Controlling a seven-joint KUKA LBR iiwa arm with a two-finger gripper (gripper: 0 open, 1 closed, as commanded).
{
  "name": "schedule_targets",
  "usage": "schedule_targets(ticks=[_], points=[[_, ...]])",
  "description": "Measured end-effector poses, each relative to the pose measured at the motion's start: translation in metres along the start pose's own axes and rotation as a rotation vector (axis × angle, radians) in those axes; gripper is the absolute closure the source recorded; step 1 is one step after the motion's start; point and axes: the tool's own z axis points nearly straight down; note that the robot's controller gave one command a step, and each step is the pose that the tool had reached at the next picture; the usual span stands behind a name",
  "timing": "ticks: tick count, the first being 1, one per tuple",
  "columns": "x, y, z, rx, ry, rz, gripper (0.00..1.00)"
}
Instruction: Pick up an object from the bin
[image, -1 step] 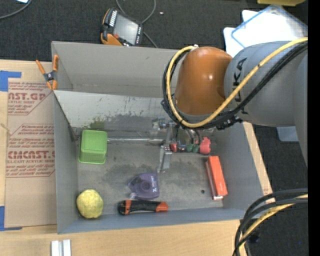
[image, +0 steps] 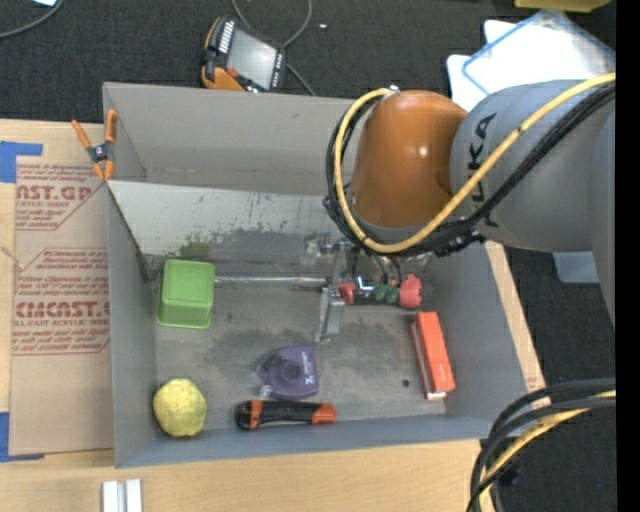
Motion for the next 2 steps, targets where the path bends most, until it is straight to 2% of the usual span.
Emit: schedule_targets(ticks=[1,2], points=[[0.044,0.031,0.095,0.000,-0.001,-0.339,0.00],[0.085,0.059,0.054,0.001,-0.009,-0.464,0.00]])
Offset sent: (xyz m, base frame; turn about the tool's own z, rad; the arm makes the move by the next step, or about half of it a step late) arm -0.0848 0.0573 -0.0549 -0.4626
